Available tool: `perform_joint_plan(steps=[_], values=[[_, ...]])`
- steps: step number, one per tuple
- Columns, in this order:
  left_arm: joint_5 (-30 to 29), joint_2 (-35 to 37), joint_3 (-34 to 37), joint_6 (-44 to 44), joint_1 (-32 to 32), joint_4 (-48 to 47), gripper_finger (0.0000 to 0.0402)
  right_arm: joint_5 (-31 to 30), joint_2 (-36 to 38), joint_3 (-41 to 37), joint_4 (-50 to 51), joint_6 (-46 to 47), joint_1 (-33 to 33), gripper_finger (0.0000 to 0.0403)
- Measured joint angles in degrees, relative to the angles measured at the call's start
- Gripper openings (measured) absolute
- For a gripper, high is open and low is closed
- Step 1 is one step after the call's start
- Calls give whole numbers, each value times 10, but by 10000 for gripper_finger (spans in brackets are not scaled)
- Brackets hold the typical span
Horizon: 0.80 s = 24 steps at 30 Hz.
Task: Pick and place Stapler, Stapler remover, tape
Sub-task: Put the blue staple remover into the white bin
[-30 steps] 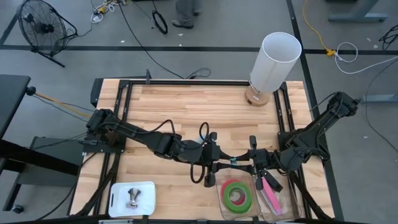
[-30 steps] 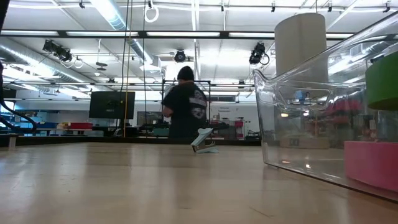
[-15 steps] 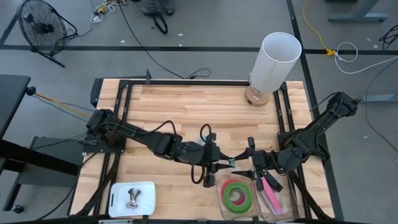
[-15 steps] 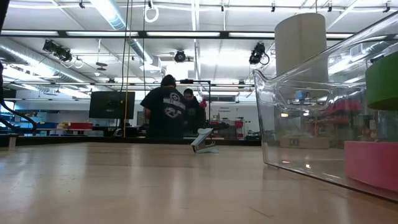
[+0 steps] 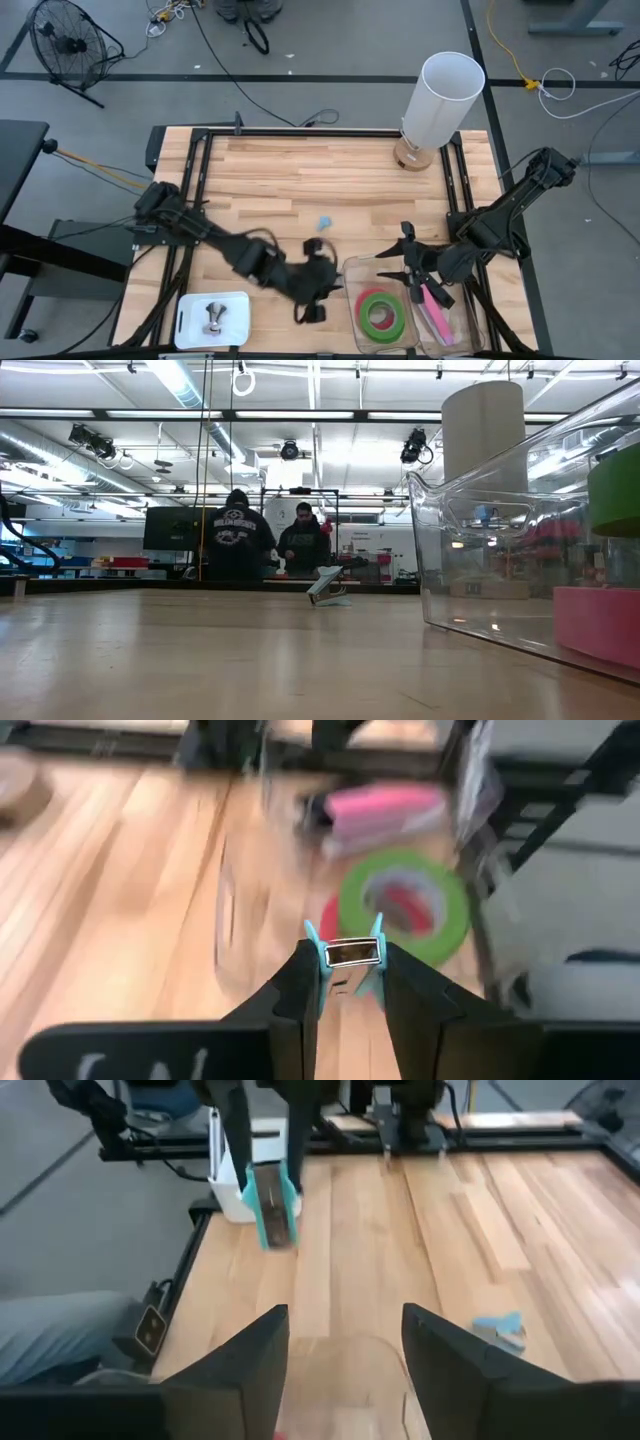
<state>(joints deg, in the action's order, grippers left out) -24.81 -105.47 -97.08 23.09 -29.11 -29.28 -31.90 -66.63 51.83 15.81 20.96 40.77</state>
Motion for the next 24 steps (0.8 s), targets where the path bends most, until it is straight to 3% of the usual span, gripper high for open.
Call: perform_joint_plan(steps=[7,14,24], values=[[-77,19,0,190,-88,-156,86,0,0,0,50,45,0,183],[-112,45,-1,450,-203,-326,86,-2,0,0,59,56,0,178],[-32,42,0,835,-341,-496,86,-35,0,0,58,56,-1,178]])
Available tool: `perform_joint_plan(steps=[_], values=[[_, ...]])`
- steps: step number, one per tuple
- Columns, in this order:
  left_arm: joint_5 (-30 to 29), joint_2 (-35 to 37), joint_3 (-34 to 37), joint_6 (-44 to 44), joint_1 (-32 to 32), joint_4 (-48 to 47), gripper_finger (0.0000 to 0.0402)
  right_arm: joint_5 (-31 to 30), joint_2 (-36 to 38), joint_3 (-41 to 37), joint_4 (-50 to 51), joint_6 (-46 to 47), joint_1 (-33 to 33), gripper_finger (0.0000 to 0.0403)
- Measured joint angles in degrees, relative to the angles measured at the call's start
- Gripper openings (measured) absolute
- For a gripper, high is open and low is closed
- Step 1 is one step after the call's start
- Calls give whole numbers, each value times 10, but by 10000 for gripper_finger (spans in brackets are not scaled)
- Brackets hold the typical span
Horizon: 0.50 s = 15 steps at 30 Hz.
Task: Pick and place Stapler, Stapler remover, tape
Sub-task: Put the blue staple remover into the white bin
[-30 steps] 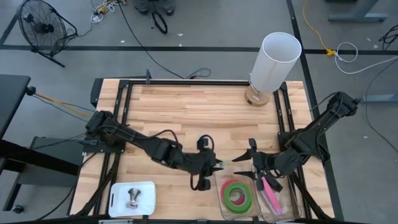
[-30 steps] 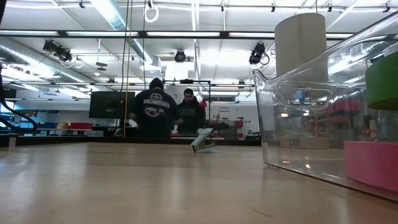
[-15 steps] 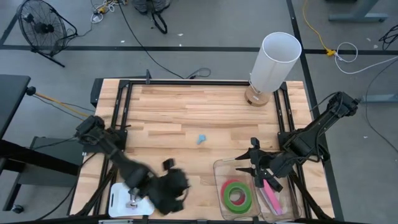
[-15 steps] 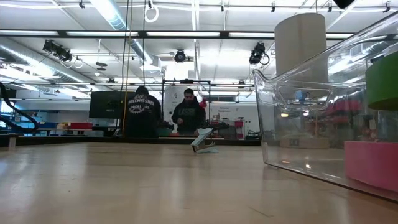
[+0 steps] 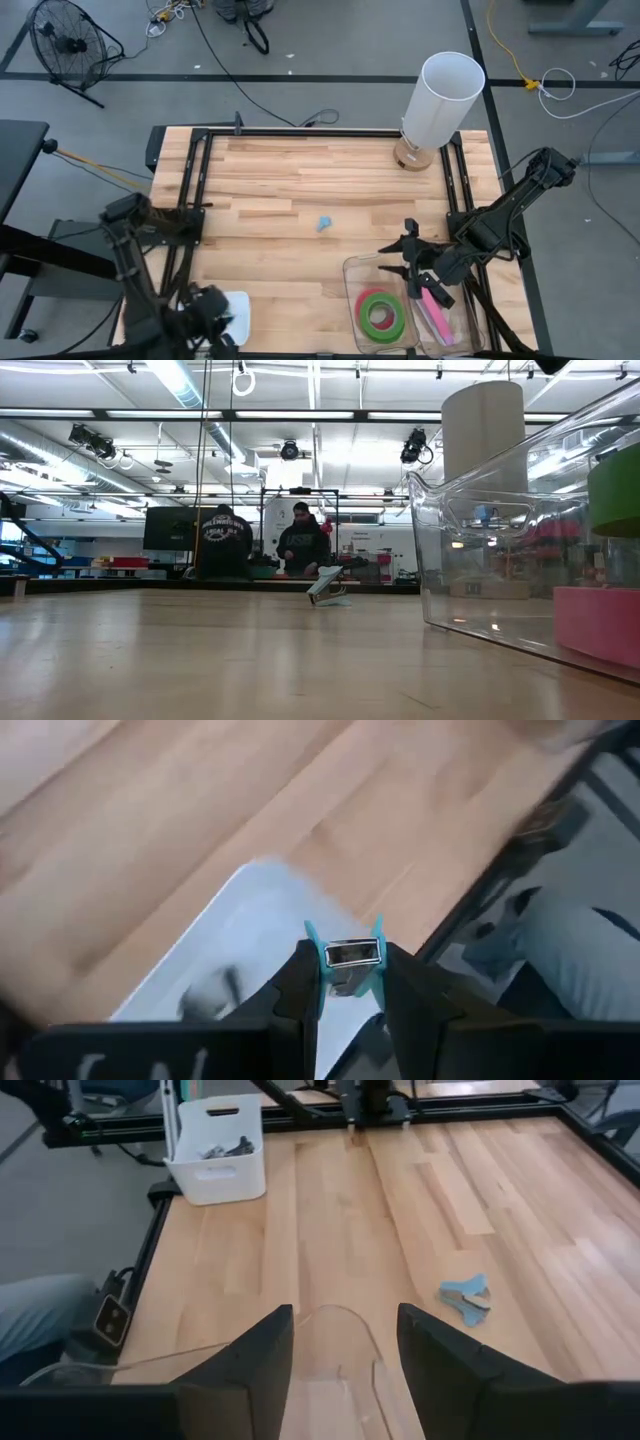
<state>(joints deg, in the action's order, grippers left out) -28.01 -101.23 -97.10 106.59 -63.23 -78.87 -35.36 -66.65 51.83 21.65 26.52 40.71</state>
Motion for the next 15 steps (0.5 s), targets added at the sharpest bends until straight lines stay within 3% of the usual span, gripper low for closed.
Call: perform_joint_plan(steps=[6,15], values=[[59,0,0,135,-51,-56,86,-2,0,0,0,-6,0,178],[75,0,0,160,-54,-99,86,-2,0,0,0,-6,0,178]])
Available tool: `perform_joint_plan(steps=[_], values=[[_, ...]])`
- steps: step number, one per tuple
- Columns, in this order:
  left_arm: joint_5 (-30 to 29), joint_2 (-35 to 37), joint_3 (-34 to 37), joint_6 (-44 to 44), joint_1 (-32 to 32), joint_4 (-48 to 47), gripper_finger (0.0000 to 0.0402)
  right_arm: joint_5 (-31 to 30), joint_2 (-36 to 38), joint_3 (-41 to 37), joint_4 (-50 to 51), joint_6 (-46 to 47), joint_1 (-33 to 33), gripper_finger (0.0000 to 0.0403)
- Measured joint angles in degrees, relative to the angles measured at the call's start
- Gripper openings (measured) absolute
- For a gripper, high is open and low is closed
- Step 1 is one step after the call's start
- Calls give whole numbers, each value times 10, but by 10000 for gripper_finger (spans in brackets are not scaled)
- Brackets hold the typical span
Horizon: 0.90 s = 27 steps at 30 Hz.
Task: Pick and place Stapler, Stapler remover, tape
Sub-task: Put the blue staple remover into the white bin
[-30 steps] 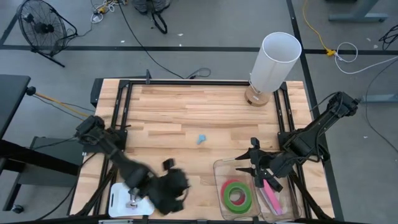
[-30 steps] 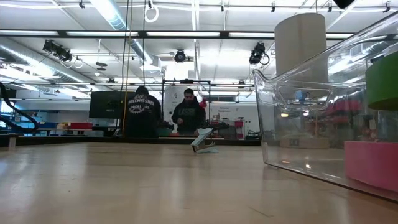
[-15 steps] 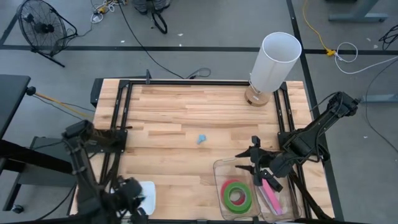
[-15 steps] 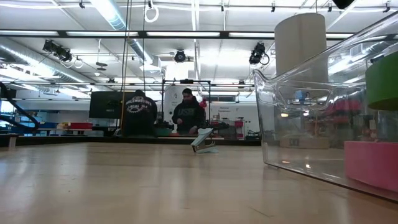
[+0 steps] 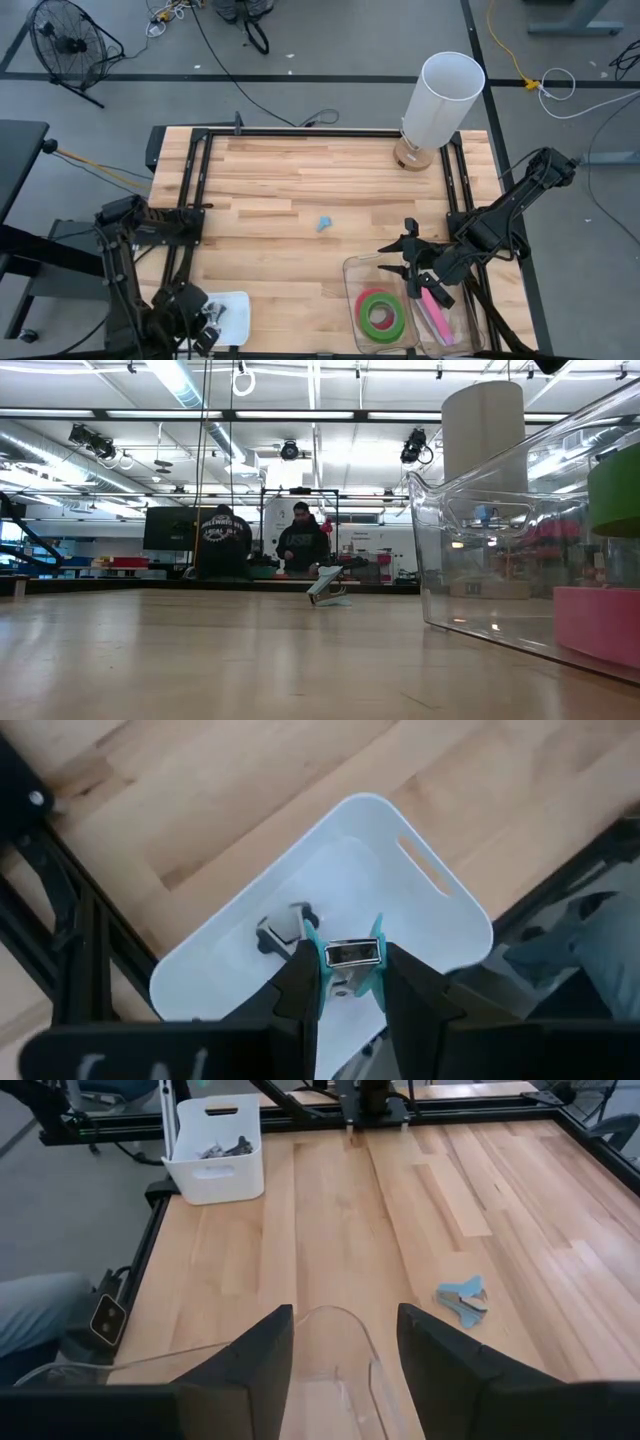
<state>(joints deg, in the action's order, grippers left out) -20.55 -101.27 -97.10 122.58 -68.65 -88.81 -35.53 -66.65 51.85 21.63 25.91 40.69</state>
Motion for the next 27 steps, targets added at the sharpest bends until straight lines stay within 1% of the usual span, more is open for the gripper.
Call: perform_joint_plan(steps=[5,9,14,17,23,24,25,27], values=[[0,-24,0,-24,13,-10,86,0,0,0,0,6,0,178],[20,-46,0,-49,17,-10,86,0,0,0,-1,6,0,178],[-11,-58,0,-53,17,-9,86,0,0,0,-1,6,0,178],[-1,-72,0,-64,23,1,86,0,0,0,-1,6,0,178],[-2,-90,0,-65,25,6,86,0,0,0,-1,6,0,178],[-2,-91,0,-67,26,7,92,0,0,0,-1,6,0,178],[-2,-91,0,-67,28,7,108,0,0,0,-1,6,0,178],[-3,-91,0,-67,31,7,158,0,0,0,-2,6,0,178]])
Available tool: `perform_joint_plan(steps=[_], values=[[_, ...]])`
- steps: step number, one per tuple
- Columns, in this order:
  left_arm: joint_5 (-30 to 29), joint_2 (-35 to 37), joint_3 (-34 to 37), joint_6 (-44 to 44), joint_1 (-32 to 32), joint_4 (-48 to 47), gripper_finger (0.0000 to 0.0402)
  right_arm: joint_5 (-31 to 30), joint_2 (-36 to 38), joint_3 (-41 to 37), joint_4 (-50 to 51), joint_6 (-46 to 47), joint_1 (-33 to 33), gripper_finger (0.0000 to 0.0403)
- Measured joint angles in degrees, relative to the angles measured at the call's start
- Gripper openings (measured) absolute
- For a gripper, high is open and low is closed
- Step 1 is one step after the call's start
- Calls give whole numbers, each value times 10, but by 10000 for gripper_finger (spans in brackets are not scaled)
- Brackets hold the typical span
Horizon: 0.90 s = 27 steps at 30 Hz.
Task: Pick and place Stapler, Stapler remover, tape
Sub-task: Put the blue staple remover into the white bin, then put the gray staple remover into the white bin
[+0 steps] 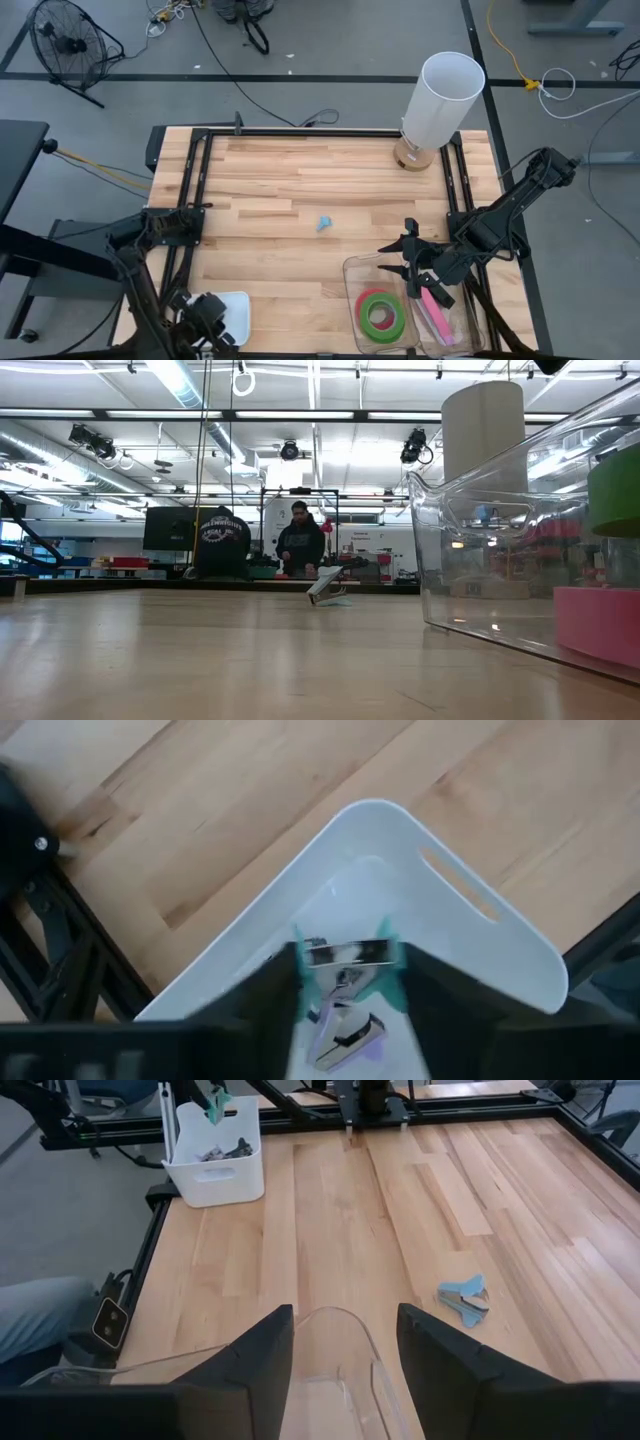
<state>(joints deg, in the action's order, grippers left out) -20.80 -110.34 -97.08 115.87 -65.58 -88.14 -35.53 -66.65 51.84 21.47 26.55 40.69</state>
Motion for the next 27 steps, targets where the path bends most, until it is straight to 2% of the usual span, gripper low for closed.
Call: perform_joint_plan(steps=[5,10,14,18,24,27], values=[[-1,0,0,-17,10,0,274,0,0,0,0,0,0,178],[-7,0,0,-30,19,1,327,0,0,0,0,0,0,178],[-23,0,0,-32,29,-7,335,0,0,0,0,0,0,178],[-75,0,0,-42,44,-18,330,0,0,0,0,0,0,178],[-213,1,0,-135,104,-18,323,0,0,0,0,0,0,178],[-238,2,0,-198,160,-18,323,0,0,0,0,0,0,178]])
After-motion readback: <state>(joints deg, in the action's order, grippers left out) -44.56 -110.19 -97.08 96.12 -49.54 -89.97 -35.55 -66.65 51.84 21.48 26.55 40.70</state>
